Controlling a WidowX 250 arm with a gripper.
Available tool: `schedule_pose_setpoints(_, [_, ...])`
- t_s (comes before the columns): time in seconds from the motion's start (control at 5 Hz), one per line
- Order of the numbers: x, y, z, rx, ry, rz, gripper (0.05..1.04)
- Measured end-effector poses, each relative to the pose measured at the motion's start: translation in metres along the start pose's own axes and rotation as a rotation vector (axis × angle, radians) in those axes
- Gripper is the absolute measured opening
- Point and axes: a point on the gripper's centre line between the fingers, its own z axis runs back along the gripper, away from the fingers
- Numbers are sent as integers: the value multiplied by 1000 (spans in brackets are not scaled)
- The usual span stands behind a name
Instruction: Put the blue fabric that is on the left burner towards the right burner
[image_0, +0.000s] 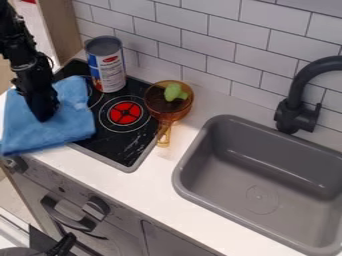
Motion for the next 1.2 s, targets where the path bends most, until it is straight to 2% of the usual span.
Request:
schedule_pose_setpoints(0.2, [-4, -8, -2, -11, 6, 165, 53])
schedule_pose_setpoints(0.4, [-2, -18, -4, -12, 5, 199, 53])
schedule_pose_setpoints(0.6, [0, -29, -5, -33, 11, 283, 53])
schedule_pose_setpoints(0.8, [-1, -41, -4, -35, -38, 385, 52])
schedule_pose_setpoints(1.0, [-10, -56, -5, -64, -30, 496, 53])
schedule_pose_setpoints(1.2, [-8, -80, -6, -74, -20, 515, 52])
